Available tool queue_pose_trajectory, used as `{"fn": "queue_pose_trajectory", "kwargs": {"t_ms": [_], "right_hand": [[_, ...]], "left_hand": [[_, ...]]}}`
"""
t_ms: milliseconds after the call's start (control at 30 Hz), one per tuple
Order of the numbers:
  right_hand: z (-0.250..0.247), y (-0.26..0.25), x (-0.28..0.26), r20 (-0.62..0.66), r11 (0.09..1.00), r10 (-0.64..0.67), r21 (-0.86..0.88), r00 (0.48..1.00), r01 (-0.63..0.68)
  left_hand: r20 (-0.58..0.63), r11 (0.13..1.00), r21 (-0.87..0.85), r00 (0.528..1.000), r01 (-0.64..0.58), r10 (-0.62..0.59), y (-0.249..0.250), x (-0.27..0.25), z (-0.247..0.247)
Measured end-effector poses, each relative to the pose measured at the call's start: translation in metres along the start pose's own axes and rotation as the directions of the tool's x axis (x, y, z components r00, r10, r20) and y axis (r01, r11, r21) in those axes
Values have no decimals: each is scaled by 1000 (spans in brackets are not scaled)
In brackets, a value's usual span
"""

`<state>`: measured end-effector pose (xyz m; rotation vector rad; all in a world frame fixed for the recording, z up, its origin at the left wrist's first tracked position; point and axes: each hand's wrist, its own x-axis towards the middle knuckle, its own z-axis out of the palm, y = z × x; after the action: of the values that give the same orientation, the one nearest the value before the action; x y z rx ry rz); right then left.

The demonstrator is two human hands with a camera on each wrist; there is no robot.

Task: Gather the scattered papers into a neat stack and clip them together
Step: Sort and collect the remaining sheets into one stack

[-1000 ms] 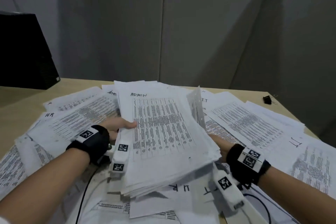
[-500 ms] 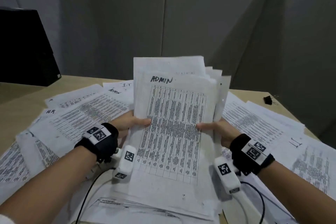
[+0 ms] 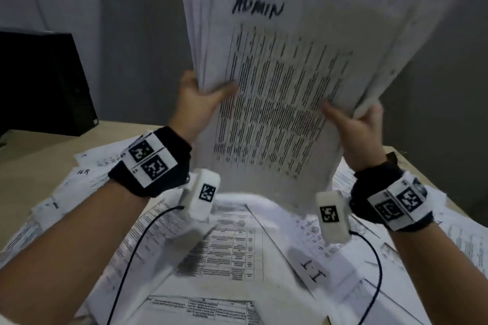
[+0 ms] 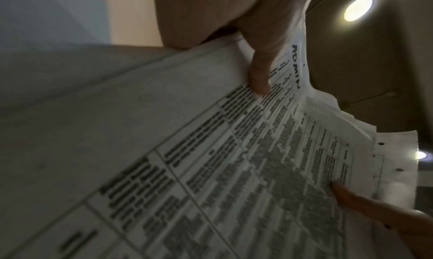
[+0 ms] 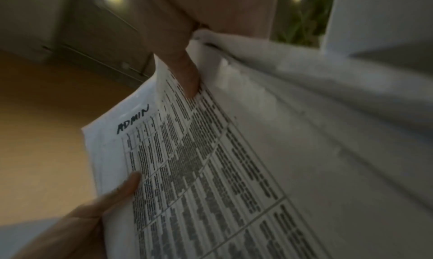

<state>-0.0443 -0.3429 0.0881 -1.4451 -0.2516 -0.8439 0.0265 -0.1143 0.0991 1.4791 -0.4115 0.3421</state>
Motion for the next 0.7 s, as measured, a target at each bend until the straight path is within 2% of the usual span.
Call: {"fn": "queue_pose_trajectory", "kwargs": {"t_ms": [67,100,167,267,433,500,600,700], "right_hand": [[2,-13,5,2,990,-141,-3,990,141],[3,-15,5,17,987,-162,8,987,162],[2,-7,-1,58,994,-110,25,992,108],[-5,15,-5,150,993,97,56,984,-106],[-22,34,10,177,957,209,166,962,-238],[-16,40,12,162,954,223,168,961,-249],[5,39,11,189,974,202,67,961,-217],[3,37,12,92,987,107,107,990,-117]], "left_hand": [[-21,996,-16,996,-90,89,15,2,4],[-24,995,-16,995,-99,99,17,1,4],[-23,999,-15,998,-50,50,7,1,1],[0,999,-51,1000,21,-21,-6,-3,-2],[118,991,-136,993,-16,32,-12,4,-13],[165,974,-225,986,21,17,-12,8,-19],[258,992,-118,966,46,-14,-11,7,-18],[225,986,-160,974,41,-4,-8,10,-23]]}}
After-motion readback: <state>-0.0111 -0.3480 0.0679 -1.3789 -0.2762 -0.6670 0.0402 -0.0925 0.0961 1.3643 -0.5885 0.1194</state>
